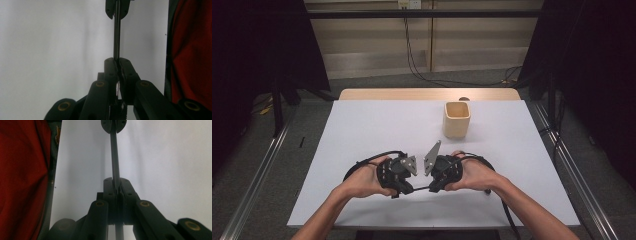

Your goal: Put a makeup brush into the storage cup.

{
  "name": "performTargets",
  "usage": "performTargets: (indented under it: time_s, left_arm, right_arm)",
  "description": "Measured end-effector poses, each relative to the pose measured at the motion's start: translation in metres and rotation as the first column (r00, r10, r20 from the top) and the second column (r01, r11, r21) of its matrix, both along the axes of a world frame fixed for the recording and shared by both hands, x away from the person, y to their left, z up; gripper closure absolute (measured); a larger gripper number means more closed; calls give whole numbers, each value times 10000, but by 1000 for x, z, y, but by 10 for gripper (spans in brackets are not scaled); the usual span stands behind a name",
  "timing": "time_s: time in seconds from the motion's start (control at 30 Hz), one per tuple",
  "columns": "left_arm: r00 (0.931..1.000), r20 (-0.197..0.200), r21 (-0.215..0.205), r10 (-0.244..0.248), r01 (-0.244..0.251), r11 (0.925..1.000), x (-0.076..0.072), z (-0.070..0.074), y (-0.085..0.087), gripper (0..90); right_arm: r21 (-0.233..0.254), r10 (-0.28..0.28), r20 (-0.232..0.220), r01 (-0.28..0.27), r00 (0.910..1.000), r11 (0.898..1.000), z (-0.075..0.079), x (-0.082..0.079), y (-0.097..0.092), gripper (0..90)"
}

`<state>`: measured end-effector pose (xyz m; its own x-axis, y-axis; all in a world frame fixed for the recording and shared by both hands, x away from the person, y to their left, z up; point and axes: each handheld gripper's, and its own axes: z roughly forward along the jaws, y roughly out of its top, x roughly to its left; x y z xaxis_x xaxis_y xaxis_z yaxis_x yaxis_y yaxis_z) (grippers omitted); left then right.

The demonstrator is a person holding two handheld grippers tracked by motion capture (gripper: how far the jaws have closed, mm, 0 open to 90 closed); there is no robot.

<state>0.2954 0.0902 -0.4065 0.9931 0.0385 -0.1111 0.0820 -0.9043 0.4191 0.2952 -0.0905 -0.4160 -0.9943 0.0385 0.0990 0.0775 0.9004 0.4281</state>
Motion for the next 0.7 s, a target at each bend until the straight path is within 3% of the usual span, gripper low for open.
performTargets:
  time_s: [0.43,0.53,0.6,0.7]
  left_arm:
    - [9990,-237,-522,388,-400,9978,4,-2,5,826]
    - [9979,-316,-711,571,-592,9957,4,-3,6,785]
    - [9979,-83,-810,643,-648,9946,4,-4,8,727]
    - [9948,-59,-1171,1019,-1018,9879,5,-5,11,630]
  right_arm:
    - [289,-129,-71,131,9999,9995,1,1,-5,864]
    - [402,-177,-76,180,9998,9990,2,1,-6,864]
    - [449,-207,-112,212,9997,9988,4,1,-7,864]
    - [475,-236,-7,236,9997,9986,4,1,-9,864]
